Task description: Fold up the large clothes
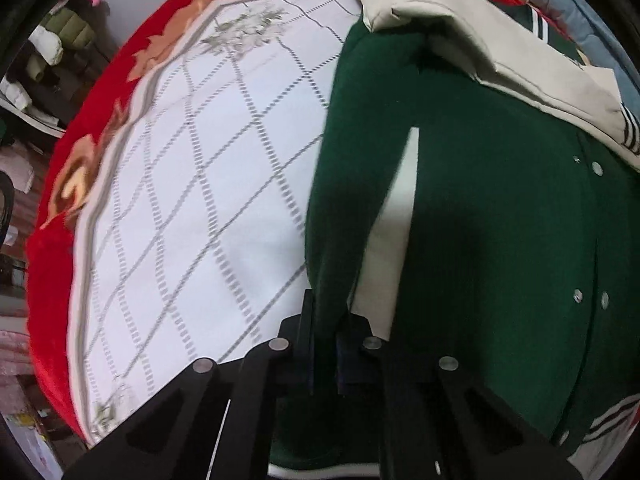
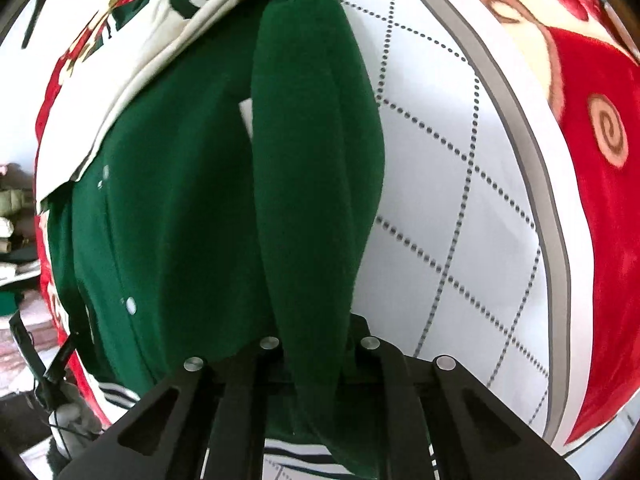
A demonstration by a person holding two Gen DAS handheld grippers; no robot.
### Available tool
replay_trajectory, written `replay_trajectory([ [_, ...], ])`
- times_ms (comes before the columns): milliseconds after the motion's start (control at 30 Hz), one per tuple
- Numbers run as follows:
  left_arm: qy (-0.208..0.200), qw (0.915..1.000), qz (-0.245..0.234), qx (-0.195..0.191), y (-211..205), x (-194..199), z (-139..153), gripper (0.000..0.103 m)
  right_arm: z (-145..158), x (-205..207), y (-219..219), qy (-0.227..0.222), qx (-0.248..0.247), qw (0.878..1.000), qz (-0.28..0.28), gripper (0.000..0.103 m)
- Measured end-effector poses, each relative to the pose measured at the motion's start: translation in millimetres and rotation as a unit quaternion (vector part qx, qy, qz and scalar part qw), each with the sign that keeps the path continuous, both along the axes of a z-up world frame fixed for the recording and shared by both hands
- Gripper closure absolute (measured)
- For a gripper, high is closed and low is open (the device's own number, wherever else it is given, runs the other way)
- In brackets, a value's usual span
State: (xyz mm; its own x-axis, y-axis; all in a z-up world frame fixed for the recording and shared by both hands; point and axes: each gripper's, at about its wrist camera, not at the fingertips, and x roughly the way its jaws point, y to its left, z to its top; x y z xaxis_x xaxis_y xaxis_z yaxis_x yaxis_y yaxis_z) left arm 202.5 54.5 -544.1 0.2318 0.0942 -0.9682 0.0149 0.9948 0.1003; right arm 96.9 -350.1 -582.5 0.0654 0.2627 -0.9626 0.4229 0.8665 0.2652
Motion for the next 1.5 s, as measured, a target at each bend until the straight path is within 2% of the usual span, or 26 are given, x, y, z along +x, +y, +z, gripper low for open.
replay_trajectory([
  [200, 0.036, 0.9993, 0.007, 0.009, 42.3, -54.5, 22.1, 0.099, 7.6, -43.9, 34.7, 0.035, 0.011, 0.999, 0.035, 0.094],
  [267, 0.058, 0.9980, 0.024, 0.011, 54.8, -74.3, 22.8, 0.098, 8.1, -67.9, 42.8, 0.051, 0.017, 0.998, 0.033, 0.094],
  [300, 0.073, 0.9965, 0.038, 0.013, 60.4, -81.7, 22.9, 0.093, 7.0, -77.0, 44.7, 0.059, 0.017, 0.998, 0.030, 0.094],
  [367, 0.092, 0.9942, 0.053, 0.014, 63.5, -90.3, 23.9, 0.092, -1.7, -96.8, 48.0, 0.088, 0.016, 0.996, 0.013, 0.093],
  [433, 0.090, 0.9939, 0.063, 0.012, 63.1, -91.3, 32.6, 0.089, -9.5, -103.1, 55.3, 0.116, 0.001, 0.993, 0.010, 0.081],
  [467, 0.081, 0.9945, 0.065, 0.010, 61.6, -90.7, 39.8, 0.086, -9.1, -103.0, 58.5, 0.124, -0.011, 0.992, 0.020, 0.079],
  [500, 0.062, 0.9961, 0.061, 0.014, 54.9, -90.2, 52.7, 0.072, -3.3, -101.3, 62.8, 0.125, -0.021, 0.991, 0.032, 0.076],
  [533, 0.049, 0.9971, 0.055, 0.018, 48.9, -89.4, 61.7, 0.036, 4.4, -99.6, 66.4, 0.120, -0.027, 0.992, 0.041, 0.069],
  [567, 0.034, 0.9979, 0.050, 0.025, 42.5, -87.5, 71.0, 0.015, 19.1, -95.6, 69.6, 0.107, -0.038, 0.992, 0.051, 0.063],
  [600, 0.014, 0.9985, 0.043, 0.030, 34.2, -85.1, 81.7, 0.000, 30.7, -90.6, 68.4, 0.095, -0.046, 0.993, 0.057, 0.051],
  [633, -0.006, 0.9987, 0.035, 0.037, 23.1, -80.0, 92.7, 0.000, 42.5, -85.8, 68.5, 0.080, -0.054, 0.993, 0.061, 0.041],
  [700, -0.032, 0.9980, 0.023, 0.048, -0.9, -62.9, 104.8, 0.000, 63.8, -69.1, 64.8, 0.046, -0.065, 0.995, 0.064, 0.038],
  [767, -0.046, 0.9979, 0.015, 0.043, -23.7, -50.6, 107.4, 0.000, 71.4, -44.4, 56.9, 0.017, -0.066, 0.996, 0.060, 0.038],
  [833, -0.051, 0.9981, 0.012, 0.032, -58.0, -32.9, 103.2, 0.000, 64.2, -11.6, 40.9, 0.002, -0.063, 0.996, 0.060, 0.038],
  [933, -0.054, 0.9974, -0.002, 0.047, -111.8, -2.1, 75.9, 0.000, 35.4, 38.0, 15.5, -0.008, -0.067, 0.995, 0.073, 0.039],
  [967, -0.048, 0.9973, -0.008, 0.055, -124.8, 7.4, 64.8, 0.000, 24.6, 60.3, 4.6, -0.004, -0.062, 0.995, 0.082, 0.040],
  [1000, -0.040, 0.9969, -0.014, 0.067, -143.6, 13.8, 50.3, 0.000, 9.1, 78.6, -0.1, -0.001, -0.055, 0.994, 0.092, 0.052],
  [1033, -0.026, 0.9960, -0.020, 0.083, -158.2, 22.9, 31.2, 0.000, -2.7, 87.8, -3.1, 0.006, -0.055, 0.994, 0.100, 0.069],
  [1067, -0.017, 0.9947, -0.020, 0.099, -166.0, 28.2, 19.3, 0.000, -12.9, 94.6, -7.1, 0.016, -0.048, 0.993, 0.105, 0.071],
  [1133, 0.014, 0.9917, -0.008, 0.128, -171.6, 38.2, -13.9, 0.000, -16.3, 96.9, -12.9, 0.008, -0.028, 0.995, 0.096, 0.072],
  [1167, 0.021, 0.9923, 0.007, 0.122, -166.4, 39.8, -20.8, 0.000, -12.9, 95.5, -17.3, 0.001, -0.025, 0.995, 0.096, 0.073],
  [1233, 0.020, 0.9934, 0.034, 0.108, -156.1, 39.9, -22.1, 0.000, -5.6, 88.8, -29.2, -0.011, -0.032, 0.996, 0.082, 0.077],
  [1300, 0.021, 0.9919, 0.057, 0.112, -144.9, 36.9, -21.2, 0.000, -6.8, 78.5, -54.8, -0.008, -0.031, 0.999, 0.038, 0.077],
  [1367, 0.024, 0.9918, 0.071, 0.104, -135.7, 37.2, -23.7, 0.000, -22.3, 70.5, -78.2, 0.007, 0.008, 1.000, -0.016, 0.078],
  [1433, 0.024, 0.9912, 0.087, 0.098, -126.7, 36.0, -22.2, 0.000, -26.2, 71.7, -80.1, 0.014, 0.011, 1.000, -0.025, 0.080],
  [1500, 0.029, 0.9898, 0.088, 0.108, -124.1, 34.7, -16.5, 0.000, -21.3, 82.2, -71.2, 0.028, -0.016, 0.999, 0.005, 0.079],
])
